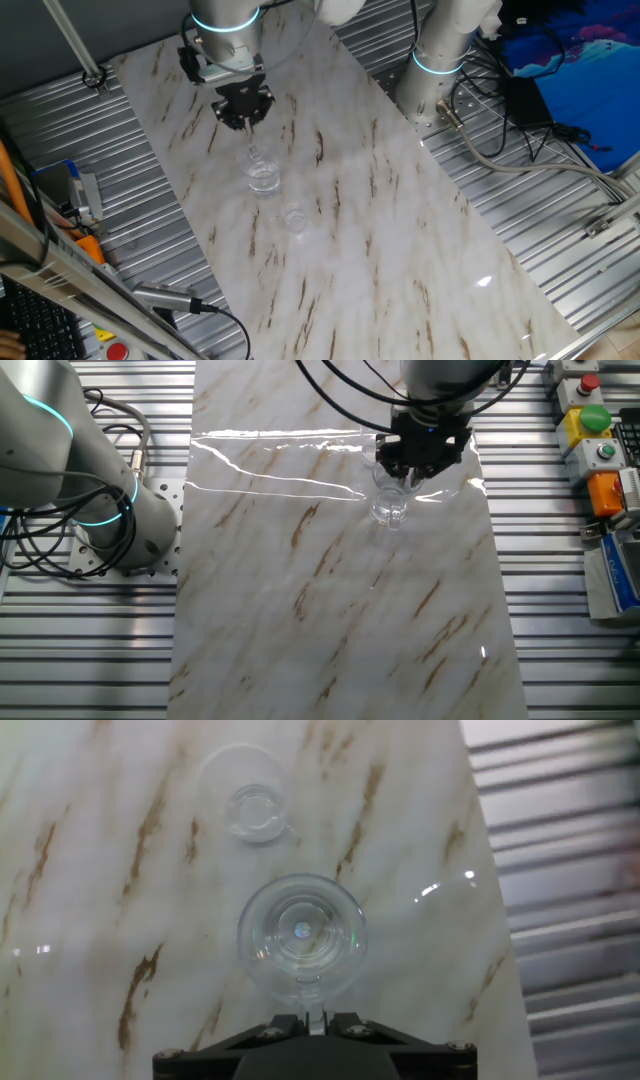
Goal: Pour the water from one cup into another empty cup
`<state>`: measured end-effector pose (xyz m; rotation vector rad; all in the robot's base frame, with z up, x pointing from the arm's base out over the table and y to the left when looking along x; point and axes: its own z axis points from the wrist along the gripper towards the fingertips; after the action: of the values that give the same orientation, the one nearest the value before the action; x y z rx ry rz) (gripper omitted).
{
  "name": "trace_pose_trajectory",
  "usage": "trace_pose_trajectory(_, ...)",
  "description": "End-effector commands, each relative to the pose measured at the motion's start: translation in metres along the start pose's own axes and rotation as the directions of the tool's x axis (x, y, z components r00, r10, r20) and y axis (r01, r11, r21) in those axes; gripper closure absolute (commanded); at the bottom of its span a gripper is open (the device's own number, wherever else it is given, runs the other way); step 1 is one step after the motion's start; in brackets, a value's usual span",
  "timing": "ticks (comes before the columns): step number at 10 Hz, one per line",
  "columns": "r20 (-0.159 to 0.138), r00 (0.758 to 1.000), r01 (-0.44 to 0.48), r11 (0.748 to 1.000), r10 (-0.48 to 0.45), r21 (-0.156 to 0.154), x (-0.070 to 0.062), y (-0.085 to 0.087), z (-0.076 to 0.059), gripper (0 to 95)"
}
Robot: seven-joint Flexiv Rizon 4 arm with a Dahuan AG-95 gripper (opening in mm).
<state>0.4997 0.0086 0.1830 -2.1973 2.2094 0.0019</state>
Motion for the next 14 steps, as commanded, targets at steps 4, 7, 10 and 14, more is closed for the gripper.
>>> trace_pose_trajectory(4,0.012,0.998,0.067,0.998,-0.067,0.011,-0.007,-0.004,0.006,0.0)
trace_pose_trajectory(7,0.014,0.999,0.041,0.999,-0.041,0.014,-0.013,-0.008,0.015,0.0)
trace_pose_trajectory(10,0.005,0.999,0.037,0.999,-0.037,0.016,-0.019,-0.012,0.023,0.0)
trace_pose_trajectory(14,0.004,0.999,0.044,0.999,-0.044,0.016,-0.02,-0.012,0.026,0.0)
